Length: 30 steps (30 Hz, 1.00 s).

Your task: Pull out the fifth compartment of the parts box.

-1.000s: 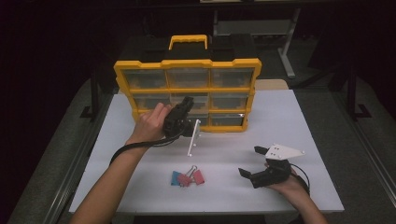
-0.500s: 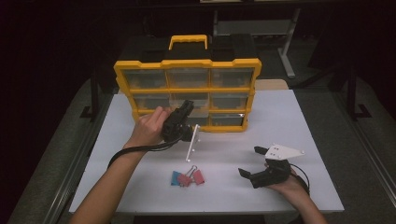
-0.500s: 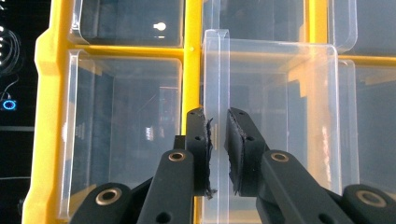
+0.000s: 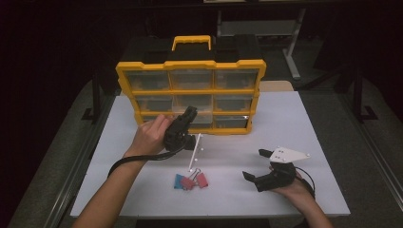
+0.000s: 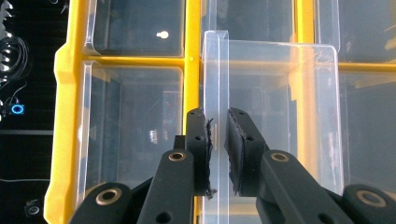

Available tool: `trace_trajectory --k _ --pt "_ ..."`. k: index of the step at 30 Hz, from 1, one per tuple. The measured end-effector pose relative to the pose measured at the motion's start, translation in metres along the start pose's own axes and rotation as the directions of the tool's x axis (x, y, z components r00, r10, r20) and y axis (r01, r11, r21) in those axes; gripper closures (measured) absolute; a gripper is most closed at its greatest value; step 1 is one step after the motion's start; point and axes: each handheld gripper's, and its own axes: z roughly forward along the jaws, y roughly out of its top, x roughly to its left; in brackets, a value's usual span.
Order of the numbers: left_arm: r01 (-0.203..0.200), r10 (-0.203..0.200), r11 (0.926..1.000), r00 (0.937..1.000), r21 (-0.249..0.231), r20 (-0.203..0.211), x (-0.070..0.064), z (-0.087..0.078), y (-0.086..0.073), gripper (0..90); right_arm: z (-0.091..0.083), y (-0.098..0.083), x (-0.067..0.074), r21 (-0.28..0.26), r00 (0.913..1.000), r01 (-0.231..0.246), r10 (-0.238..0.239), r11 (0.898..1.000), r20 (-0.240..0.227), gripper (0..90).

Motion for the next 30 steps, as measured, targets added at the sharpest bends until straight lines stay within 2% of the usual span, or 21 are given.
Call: trace_trajectory --k 16,20,30 --pt "-0.012 0.012 0.9999 0.9999 -0.008 -0.012 -0.003 -0.013 0.005 79.7 0.0 0.0 0.0 0.002 1.0 -0.001 0.001 1.0 0.001 0.0" --pt "0.0 0.0 1.0 0.9999 -0.008 -0.017 -0.004 -0.015 0.005 79.7 0.001 0.0 -0.001 0.0 1.0 0.0 0.0 1.0 0.005 0.0" --pt "-0.001 0.0 1.0 0.9998 -0.01 -0.018 -0.006 -0.02 0.005 79.6 0.0 0.0 -0.001 -0.003 1.0 0.0 0.0 1.0 0.006 0.0"
